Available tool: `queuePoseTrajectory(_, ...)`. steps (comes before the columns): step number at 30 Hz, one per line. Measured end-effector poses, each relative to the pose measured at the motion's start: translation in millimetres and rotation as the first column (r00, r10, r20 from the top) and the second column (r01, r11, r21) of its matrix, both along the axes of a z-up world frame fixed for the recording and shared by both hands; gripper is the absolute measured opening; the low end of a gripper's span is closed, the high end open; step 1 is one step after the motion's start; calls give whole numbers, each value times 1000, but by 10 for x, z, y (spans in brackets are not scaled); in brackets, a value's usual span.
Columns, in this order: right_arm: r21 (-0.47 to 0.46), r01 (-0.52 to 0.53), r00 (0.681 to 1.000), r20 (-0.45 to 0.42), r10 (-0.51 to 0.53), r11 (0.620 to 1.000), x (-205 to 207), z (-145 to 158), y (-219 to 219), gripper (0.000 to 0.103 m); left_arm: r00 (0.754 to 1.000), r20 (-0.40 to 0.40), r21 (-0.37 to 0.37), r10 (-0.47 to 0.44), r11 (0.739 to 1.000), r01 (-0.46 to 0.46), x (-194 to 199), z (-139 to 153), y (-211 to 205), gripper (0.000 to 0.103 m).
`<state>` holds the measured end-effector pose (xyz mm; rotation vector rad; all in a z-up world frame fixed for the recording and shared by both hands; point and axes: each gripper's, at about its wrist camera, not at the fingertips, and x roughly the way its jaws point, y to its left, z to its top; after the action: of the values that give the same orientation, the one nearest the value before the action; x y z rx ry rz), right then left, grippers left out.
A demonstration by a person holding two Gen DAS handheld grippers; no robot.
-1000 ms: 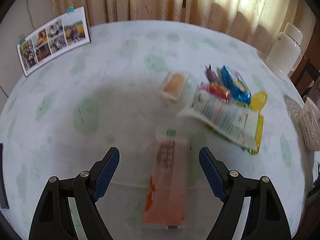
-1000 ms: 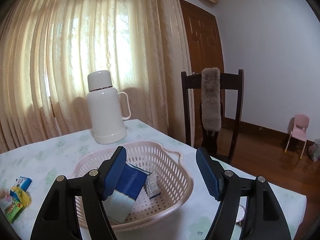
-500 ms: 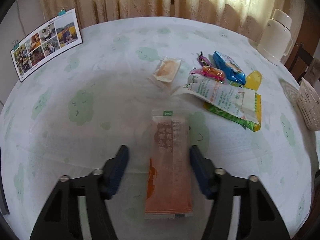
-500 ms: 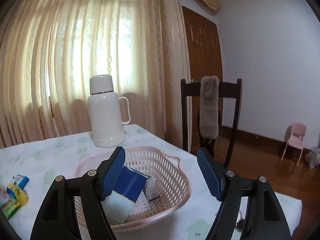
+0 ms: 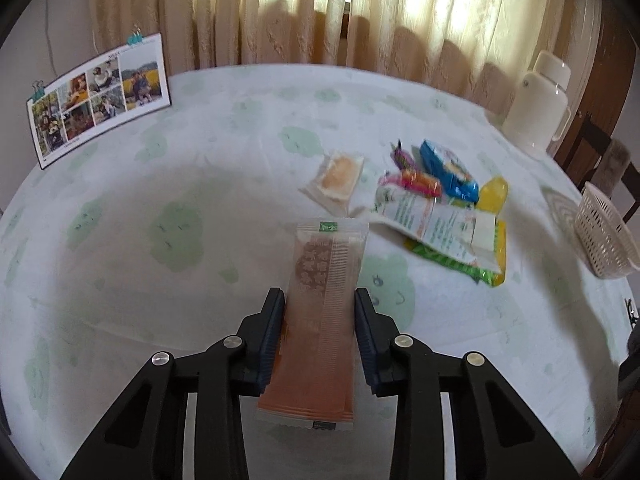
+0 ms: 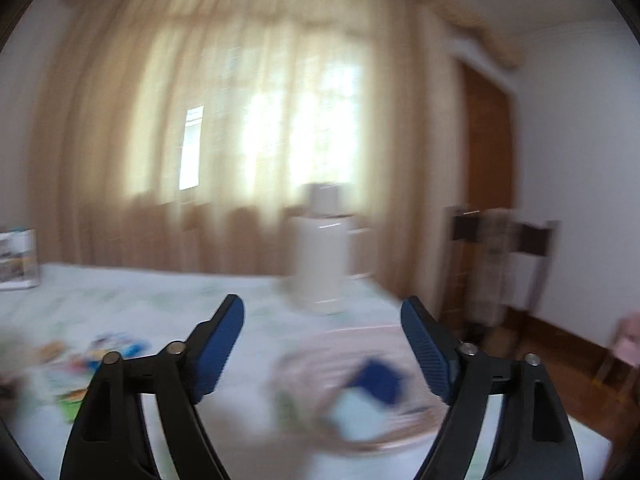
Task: Organize snacks
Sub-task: 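Grasp the white printed snack bag with the right gripper while the left gripper holds the orange bag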
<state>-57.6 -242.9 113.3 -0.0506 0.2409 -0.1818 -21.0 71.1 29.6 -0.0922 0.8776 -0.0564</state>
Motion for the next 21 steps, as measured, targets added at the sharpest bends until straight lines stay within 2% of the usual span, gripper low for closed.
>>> queuePoseTrajectory(3,55,-162,980,-107,167,985,188,-76,286,82,999,40,-19,12,1000,-12,-25,62,73,31)
queuePoseTrajectory(6,116,-305,921,-218,324,945,385,-225,583,82,998,57,-39,25,999,-22,-23,81,136,31)
queuePoseTrajectory(7,133,-351,893,-251,374,927,430,-274,684,82,998,60,-48,29,999,-26,-21,81,161,31)
queuePoseTrajectory(8,156,-413,849,-291,442,897,492,-328,825,82,998,61,-58,35,998,-31,-13,80,187,31)
queuePoseTrajectory(11,190,-530,743,-365,561,826,574,-467,1121,82,997,57,-73,48,996,-44,-3,69,226,31)
queuePoseTrajectory(12,191,-565,709,-385,590,803,597,-506,1222,82,997,56,-73,51,996,-47,-7,64,235,31)
queuePoseTrajectory(15,164,-630,644,-437,628,759,669,-622,1485,82,997,56,-80,54,996,-49,-12,60,249,31)
queuePoseTrajectory(21,149,-670,570,-525,632,728,899,-871,1833,82,997,54,-97,59,994,-54,-21,54,293,31)
